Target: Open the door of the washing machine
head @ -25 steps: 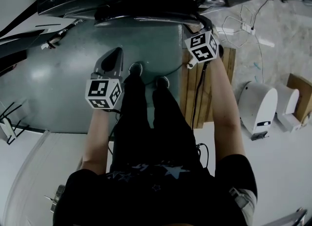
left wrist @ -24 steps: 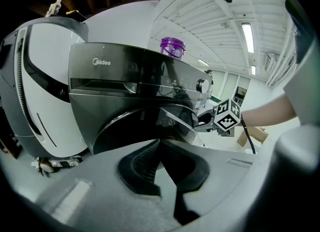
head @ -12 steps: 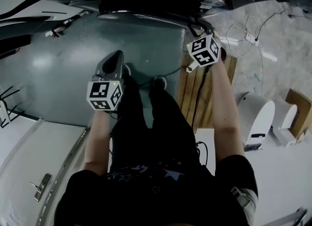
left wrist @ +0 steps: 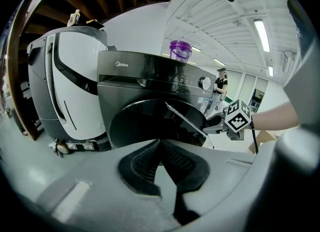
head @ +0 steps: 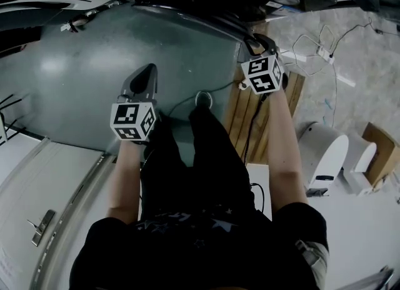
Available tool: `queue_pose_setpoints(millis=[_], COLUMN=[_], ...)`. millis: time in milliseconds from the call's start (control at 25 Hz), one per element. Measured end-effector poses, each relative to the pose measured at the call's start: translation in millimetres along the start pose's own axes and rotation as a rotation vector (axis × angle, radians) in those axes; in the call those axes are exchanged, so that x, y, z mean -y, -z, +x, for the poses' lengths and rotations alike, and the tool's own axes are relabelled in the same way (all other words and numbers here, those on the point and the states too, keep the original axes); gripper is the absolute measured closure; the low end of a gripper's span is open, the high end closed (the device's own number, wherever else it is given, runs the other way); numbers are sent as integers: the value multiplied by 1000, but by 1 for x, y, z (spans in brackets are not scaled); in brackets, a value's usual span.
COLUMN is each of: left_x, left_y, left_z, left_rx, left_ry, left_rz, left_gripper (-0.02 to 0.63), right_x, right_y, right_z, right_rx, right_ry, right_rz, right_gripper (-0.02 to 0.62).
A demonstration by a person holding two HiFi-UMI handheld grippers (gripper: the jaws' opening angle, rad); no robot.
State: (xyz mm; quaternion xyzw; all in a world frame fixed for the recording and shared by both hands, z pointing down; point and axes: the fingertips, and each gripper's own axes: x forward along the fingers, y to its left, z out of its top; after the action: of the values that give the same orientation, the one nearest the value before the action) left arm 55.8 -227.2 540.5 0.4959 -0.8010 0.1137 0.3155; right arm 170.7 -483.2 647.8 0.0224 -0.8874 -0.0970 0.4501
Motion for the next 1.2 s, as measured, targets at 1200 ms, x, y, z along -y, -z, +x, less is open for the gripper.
queue_pose_setpoints(millis=[1200], left_x=[-97], left_y=[96], left_z=[-133], left_rx=[39], left_ry=[-54], left_rz=[-140], left_gripper=[595], right_x=[-197], right_y=[16], right_z=[-50], right_rx=[-137], right_ry=[-61], right_rz=[198], right_gripper=[478])
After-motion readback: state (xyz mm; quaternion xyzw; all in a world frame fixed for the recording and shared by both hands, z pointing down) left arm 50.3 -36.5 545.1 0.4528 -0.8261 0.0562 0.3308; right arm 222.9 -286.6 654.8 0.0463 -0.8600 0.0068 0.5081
